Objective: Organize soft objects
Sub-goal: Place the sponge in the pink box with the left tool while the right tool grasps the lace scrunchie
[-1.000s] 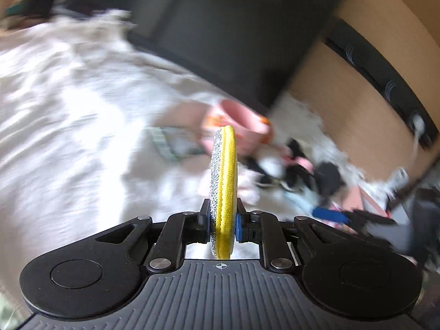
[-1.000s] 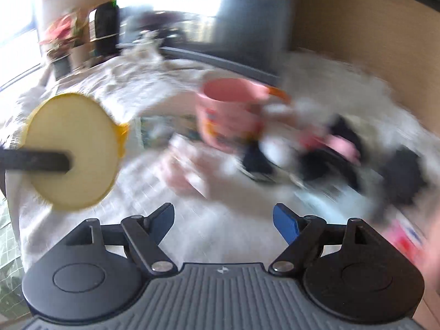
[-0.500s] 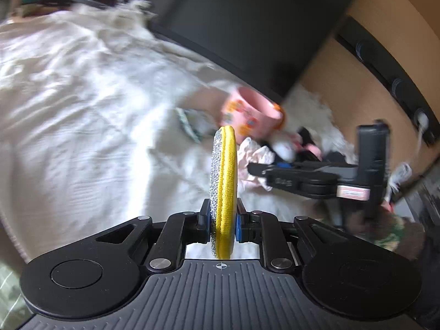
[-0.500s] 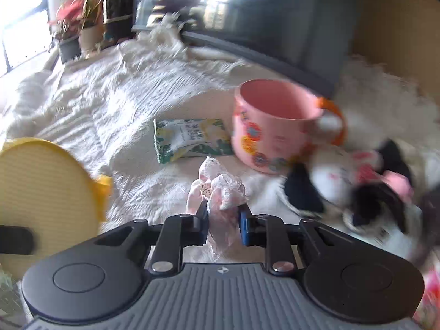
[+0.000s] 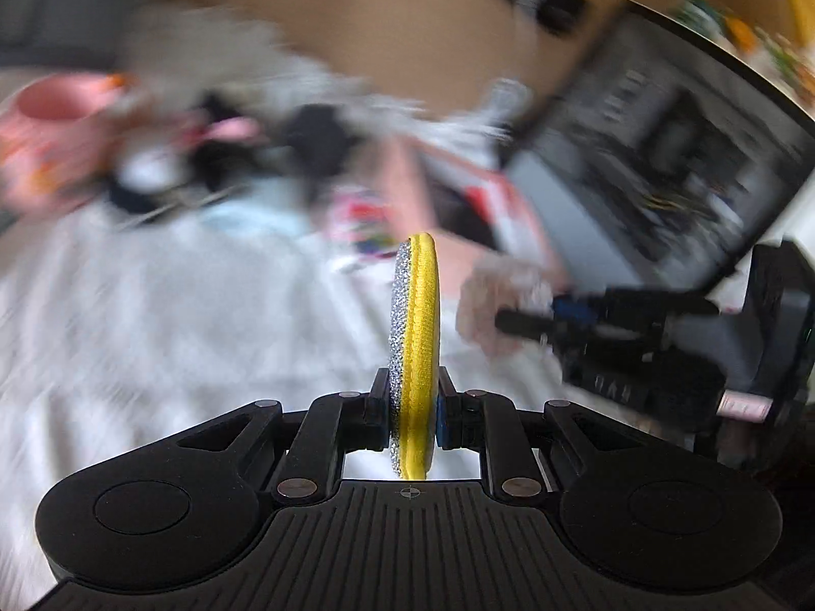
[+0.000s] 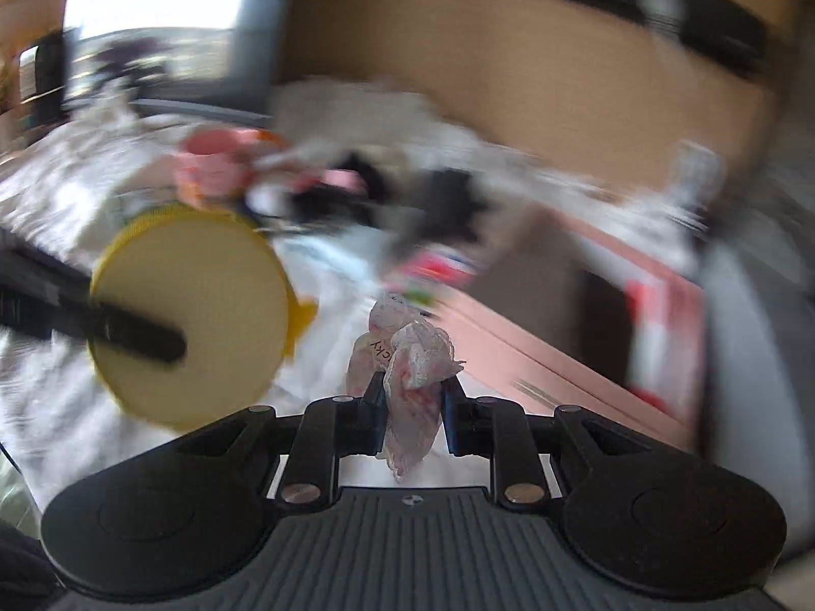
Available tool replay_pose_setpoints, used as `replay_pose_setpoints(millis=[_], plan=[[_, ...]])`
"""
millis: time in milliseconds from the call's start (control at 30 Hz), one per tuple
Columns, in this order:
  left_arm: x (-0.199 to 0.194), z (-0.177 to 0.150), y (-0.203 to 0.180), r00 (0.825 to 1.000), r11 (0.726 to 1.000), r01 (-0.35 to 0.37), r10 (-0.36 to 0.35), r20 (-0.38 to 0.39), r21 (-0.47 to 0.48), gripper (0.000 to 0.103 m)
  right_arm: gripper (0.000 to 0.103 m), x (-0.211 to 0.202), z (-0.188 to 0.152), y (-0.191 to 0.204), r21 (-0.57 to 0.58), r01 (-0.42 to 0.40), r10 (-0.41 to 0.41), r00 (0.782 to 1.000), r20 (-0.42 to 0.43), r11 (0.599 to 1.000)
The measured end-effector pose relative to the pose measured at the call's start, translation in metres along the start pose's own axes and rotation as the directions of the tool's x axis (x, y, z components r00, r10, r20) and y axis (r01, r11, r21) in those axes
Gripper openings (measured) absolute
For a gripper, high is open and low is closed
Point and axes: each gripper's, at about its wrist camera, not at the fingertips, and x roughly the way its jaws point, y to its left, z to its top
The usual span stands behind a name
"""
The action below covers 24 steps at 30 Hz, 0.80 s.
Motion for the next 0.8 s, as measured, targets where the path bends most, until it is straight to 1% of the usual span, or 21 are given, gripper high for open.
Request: replay_pose_setpoints(millis=[67, 133, 233, 300, 367, 433, 467, 500, 533, 567, 600, 633, 667, 700, 733, 800], plan=[[0.014, 0.021, -0.017, 0.998, 0.997, 0.058, -0.058, -0.004, 0.058, 0.018, 0.021, -0.014, -0.012, -0.021, 0.068, 0.063, -0.064, 0.998, 0.003, 0.996], [0.027, 0.048, -0.032, 0.994, 0.989, 0.111, -0.112, 0.008, 0.102, 0.018, 0.021, -0.025, -0.022, -0.035, 0.132, 0.119, -0.121, 0.993, 0.006, 0.984], [0.048, 0.09, -0.055, 0.987, 0.975, 0.152, -0.159, 0.036, 0.161, 0.018, 0.021, -0.041, -0.034, -0.048, 0.207, 0.188, -0.197, 0.98, 0.021, 0.96], [0.066, 0.116, -0.068, 0.98, 0.965, 0.175, -0.189, 0.055, 0.195, 0.018, 0.021, -0.049, -0.04, -0.052, 0.246, 0.215, -0.229, 0.973, 0.026, 0.945], [0.091, 0.144, -0.079, 0.972, 0.959, 0.207, -0.224, 0.071, 0.193, 0.019, 0.021, -0.055, -0.045, -0.054, 0.273, 0.239, -0.254, 0.967, 0.019, 0.932], [0.122, 0.167, -0.081, 0.963, 0.958, 0.249, -0.261, 0.072, 0.14, 0.022, 0.021, -0.06, -0.048, -0.053, 0.277, 0.255, -0.269, 0.963, 0.014, 0.927], [0.138, 0.175, -0.08, 0.968, 0.965, 0.238, -0.245, 0.057, 0.11, 0.021, 0.021, -0.061, -0.05, -0.052, 0.274, 0.261, -0.274, 0.962, 0.011, 0.926], [0.161, 0.181, -0.077, 0.979, 0.977, 0.201, -0.203, 0.026, 0.067, 0.021, 0.021, -0.061, -0.05, -0.05, 0.272, 0.269, -0.28, 0.96, 0.004, 0.924], [0.181, 0.183, -0.072, 0.989, 0.989, 0.147, -0.147, -0.007, 0.027, 0.021, 0.021, -0.064, -0.052, -0.048, 0.271, 0.278, -0.287, 0.958, -0.006, 0.922], [0.198, 0.183, -0.067, 0.995, 0.996, 0.094, -0.093, -0.031, 0.008, 0.023, 0.021, -0.064, -0.052, -0.048, 0.27, 0.287, -0.294, 0.956, -0.016, 0.919], [0.211, 0.179, -0.064, 0.998, 0.999, 0.034, -0.034, -0.048, 0.012, 0.023, 0.021, -0.063, -0.054, -0.049, 0.27, 0.297, -0.301, 0.953, -0.027, 0.916], [0.219, 0.175, -0.063, 0.998, 0.999, -0.023, 0.025, -0.064, 0.028, 0.023, 0.021, -0.063, -0.054, -0.047, 0.27, 0.302, -0.304, 0.952, -0.035, 0.914], [0.223, 0.172, -0.062, 0.995, 0.997, -0.061, 0.064, -0.078, 0.04, 0.023, 0.021, -0.062, -0.054, -0.048, 0.275, 0.303, -0.304, 0.952, -0.043, 0.912], [0.223, 0.168, -0.059, 0.993, 0.997, -0.073, 0.077, -0.087, 0.039, 0.023, 0.021, -0.059, -0.054, -0.05, 0.281, 0.302, -0.3, 0.953, -0.051, 0.911], [0.22, 0.165, -0.055, 0.994, 0.997, -0.068, 0.07, -0.086, 0.022, 0.023, 0.021, -0.057, -0.053, -0.053, 0.284, 0.299, -0.295, 0.954, -0.057, 0.911], [0.207, 0.16, -0.048, 0.998, 0.998, -0.055, 0.054, -0.045, -0.015, 0.023, 0.021, -0.051, -0.048, -0.057, 0.278, 0.291, -0.287, 0.956, -0.058, 0.915]])
